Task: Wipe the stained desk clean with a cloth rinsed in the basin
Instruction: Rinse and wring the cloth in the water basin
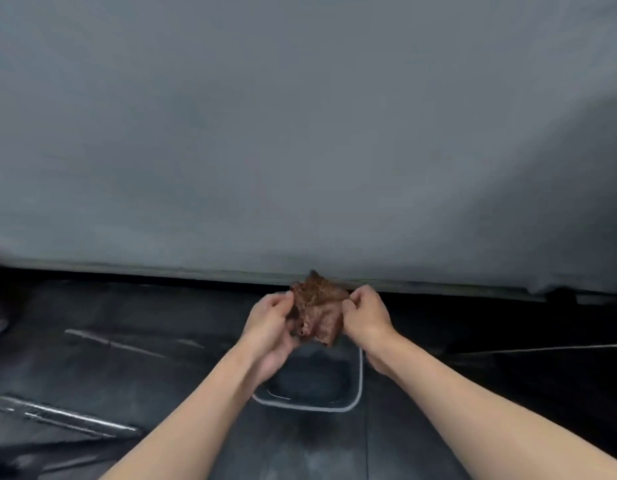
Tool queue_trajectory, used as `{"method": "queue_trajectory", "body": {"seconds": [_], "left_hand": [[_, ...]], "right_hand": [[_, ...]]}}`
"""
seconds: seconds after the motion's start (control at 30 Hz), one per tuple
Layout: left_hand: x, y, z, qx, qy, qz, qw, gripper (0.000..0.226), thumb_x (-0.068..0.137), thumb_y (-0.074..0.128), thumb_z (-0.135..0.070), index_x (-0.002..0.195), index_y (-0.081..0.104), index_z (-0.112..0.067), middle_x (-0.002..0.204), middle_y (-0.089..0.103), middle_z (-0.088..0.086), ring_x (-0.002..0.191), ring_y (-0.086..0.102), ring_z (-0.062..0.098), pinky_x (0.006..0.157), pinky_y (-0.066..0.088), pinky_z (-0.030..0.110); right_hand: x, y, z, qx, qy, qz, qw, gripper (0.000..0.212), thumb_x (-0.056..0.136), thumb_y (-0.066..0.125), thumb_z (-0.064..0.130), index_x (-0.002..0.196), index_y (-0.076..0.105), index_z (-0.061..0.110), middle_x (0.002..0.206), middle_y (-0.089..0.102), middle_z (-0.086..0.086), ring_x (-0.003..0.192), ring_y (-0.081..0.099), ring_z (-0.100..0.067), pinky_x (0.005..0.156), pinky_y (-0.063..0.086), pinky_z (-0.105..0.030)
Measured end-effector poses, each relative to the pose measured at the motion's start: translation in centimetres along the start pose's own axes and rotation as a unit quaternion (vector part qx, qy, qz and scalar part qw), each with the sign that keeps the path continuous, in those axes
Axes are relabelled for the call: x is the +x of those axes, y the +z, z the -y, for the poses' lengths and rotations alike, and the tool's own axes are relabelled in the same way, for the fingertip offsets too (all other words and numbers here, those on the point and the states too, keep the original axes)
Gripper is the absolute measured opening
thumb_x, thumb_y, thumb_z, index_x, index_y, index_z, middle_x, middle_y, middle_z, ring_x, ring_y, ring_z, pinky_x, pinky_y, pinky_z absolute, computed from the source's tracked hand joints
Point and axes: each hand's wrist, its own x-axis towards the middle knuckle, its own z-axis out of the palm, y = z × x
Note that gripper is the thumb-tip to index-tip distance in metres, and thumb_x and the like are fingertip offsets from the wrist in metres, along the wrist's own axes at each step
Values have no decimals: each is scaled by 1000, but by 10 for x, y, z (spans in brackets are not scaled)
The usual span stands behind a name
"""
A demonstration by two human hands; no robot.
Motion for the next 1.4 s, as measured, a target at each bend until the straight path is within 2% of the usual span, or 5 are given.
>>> {"method": "queue_trajectory", "body": {"seconds": [0.17,0.33,0.87,1.17,1.4], "left_hand": [[97,-46,70,88,35,-82,992,11,103,51,-12,96,57,-8,91,67,17,83,65,30,78,56,50],[168,-63,118,499,176,-68,846,25,87,48,1,106,50,-14,92,58,2,85,54,20,72,39,29],[237,-86,177,716,159,-15,680,32,86,69,-26,113,65,-8,117,68,16,108,66,31,91,54,36],[212,-84,133,751,117,-29,649,43,84,76,-32,115,61,-5,114,68,15,105,67,31,81,53,33],[186,-75,94,666,124,85,731,18,91,51,-4,105,62,-8,103,69,13,91,66,27,78,59,38]], "right_hand": [[71,60,-81,-121,-25,16,992,5,97,48,11,96,43,12,91,52,-6,79,51,-21,65,46,-33],[119,106,-141,-333,-202,165,906,36,91,56,11,124,41,18,111,61,-11,100,61,-32,76,47,-35],[155,149,-188,-605,-262,157,735,46,98,55,8,143,48,10,148,41,-19,130,49,-38,109,42,-44],[147,123,-144,-402,-284,133,860,15,98,57,16,83,56,13,96,61,-6,91,56,-24,69,37,-27],[125,110,-115,-218,-338,103,910,15,98,62,24,83,63,21,86,64,5,80,57,-10,63,41,-23]]}}
